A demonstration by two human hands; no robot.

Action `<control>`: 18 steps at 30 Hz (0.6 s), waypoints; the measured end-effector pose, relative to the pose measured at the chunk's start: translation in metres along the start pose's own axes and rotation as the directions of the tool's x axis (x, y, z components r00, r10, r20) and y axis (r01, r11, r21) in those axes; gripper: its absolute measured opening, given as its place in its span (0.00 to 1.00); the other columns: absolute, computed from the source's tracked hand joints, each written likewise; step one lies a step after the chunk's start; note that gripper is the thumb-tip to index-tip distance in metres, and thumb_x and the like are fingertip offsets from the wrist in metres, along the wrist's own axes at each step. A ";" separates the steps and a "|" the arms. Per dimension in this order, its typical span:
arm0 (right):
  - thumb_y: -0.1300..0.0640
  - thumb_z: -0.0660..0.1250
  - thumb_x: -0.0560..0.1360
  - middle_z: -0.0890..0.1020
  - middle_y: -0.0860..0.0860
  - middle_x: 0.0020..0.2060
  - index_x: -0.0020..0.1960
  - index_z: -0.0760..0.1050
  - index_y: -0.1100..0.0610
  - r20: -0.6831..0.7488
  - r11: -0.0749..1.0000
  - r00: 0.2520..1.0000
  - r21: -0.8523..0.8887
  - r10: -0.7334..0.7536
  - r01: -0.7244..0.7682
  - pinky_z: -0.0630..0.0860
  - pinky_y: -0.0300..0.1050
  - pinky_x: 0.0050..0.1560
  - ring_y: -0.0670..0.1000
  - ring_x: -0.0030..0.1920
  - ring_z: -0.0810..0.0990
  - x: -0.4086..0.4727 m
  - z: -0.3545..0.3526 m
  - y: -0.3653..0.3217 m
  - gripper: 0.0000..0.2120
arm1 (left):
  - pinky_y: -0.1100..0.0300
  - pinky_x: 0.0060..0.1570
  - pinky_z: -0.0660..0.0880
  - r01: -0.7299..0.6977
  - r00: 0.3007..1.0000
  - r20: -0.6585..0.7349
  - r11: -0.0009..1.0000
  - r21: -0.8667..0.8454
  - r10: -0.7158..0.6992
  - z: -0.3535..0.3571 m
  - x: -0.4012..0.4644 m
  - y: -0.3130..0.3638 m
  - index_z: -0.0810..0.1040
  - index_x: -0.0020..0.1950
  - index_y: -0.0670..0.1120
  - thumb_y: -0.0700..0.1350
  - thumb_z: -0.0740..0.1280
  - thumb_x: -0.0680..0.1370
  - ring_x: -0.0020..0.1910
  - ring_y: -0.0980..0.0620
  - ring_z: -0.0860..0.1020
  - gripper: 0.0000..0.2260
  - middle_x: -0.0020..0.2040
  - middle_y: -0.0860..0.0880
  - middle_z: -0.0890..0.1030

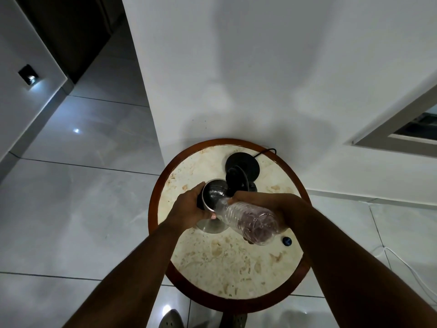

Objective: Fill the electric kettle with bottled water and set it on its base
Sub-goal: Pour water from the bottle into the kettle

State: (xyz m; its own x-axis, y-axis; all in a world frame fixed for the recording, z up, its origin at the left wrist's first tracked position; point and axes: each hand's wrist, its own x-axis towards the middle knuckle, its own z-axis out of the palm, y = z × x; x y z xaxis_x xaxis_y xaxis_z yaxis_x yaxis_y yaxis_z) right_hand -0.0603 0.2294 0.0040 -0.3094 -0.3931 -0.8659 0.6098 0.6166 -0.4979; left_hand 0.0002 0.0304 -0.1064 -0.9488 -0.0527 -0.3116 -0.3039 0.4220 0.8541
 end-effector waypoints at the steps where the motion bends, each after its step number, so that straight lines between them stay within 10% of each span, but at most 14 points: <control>1: 0.43 0.64 0.74 0.80 0.48 0.44 0.48 0.76 0.51 0.006 1.000 1.000 0.009 0.013 -0.013 0.78 0.37 0.36 0.43 0.37 0.81 -0.002 0.001 -0.002 0.12 | 0.62 0.57 0.69 -0.003 1.000 0.002 1.000 0.002 0.003 0.000 0.000 -0.001 0.70 0.66 0.58 0.43 0.80 0.63 0.56 0.58 0.73 0.35 0.55 0.60 0.78; 6: 0.44 0.70 0.69 0.85 0.58 0.39 0.57 0.74 0.61 0.094 0.982 0.987 0.120 0.133 -0.144 0.79 0.47 0.39 0.53 0.35 0.84 -0.007 0.003 -0.003 0.25 | 0.61 0.57 0.69 -0.006 1.000 -0.013 1.000 0.012 0.006 0.001 0.002 -0.004 0.70 0.68 0.57 0.44 0.80 0.63 0.56 0.58 0.72 0.36 0.56 0.61 0.77; 10: 0.44 0.60 0.77 0.80 0.60 0.55 0.64 0.70 0.61 0.066 0.994 0.996 -0.099 0.061 -0.054 0.78 0.47 0.50 0.56 0.52 0.80 -0.005 0.000 0.008 0.24 | 0.60 0.58 0.69 -0.016 1.000 -0.010 1.000 0.014 0.016 0.002 0.001 -0.003 0.69 0.68 0.56 0.44 0.79 0.64 0.57 0.56 0.73 0.35 0.53 0.62 0.76; 18: 0.42 0.74 0.66 0.86 0.56 0.43 0.50 0.78 0.59 -0.077 0.941 0.997 -0.336 0.005 -0.031 0.80 0.42 0.32 0.53 0.39 0.85 0.007 -0.007 0.079 0.22 | 0.47 0.66 0.70 0.199 0.973 -0.071 0.954 -0.225 -0.220 0.016 -0.034 -0.011 0.59 0.76 0.54 0.47 0.80 0.66 0.68 0.45 0.71 0.44 0.70 0.51 0.72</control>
State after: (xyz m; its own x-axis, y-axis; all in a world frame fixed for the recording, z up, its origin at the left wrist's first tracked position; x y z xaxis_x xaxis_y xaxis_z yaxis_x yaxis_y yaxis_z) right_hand -0.0198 0.2802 -0.0421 -0.3612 -0.3365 -0.8697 0.3384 0.8218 -0.4585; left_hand 0.0376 0.0423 -0.1118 -0.8625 -0.2083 -0.4611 -0.4980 0.1885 0.8464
